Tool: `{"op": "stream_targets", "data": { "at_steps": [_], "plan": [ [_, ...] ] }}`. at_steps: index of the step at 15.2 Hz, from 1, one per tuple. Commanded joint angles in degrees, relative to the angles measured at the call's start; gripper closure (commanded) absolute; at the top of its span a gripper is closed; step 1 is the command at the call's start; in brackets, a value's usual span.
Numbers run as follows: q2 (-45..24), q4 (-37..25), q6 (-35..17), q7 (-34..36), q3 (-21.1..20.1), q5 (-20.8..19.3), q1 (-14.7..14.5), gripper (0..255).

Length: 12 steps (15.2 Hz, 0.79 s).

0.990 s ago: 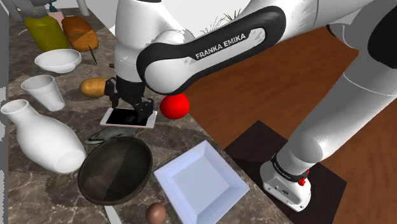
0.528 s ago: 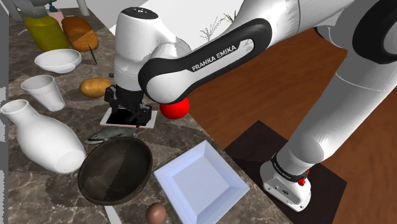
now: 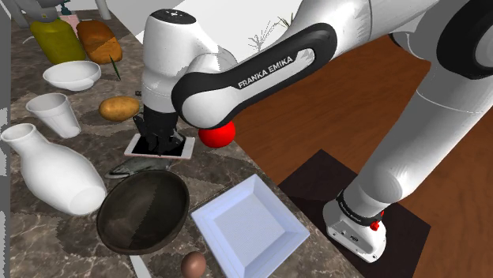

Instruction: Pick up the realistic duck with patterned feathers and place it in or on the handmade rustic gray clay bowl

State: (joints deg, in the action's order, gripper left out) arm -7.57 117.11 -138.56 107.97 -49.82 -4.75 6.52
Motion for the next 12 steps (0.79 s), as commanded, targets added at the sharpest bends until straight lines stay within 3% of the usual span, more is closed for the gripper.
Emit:
{"op": "stream_targets", "data": {
  "at_steps": [1, 7, 12],
  "plan": [
    [-0.01, 0.01, 0.00, 0.00, 0.00, 0.00, 0.00, 255],
    [-0.02, 0.00, 0.00, 0.01, 0.00, -0.02, -0.01, 255],
    [2.12, -2.17, 3.55, -1.57, -0.53, 2.49, 0.71, 255]
  ]
}}
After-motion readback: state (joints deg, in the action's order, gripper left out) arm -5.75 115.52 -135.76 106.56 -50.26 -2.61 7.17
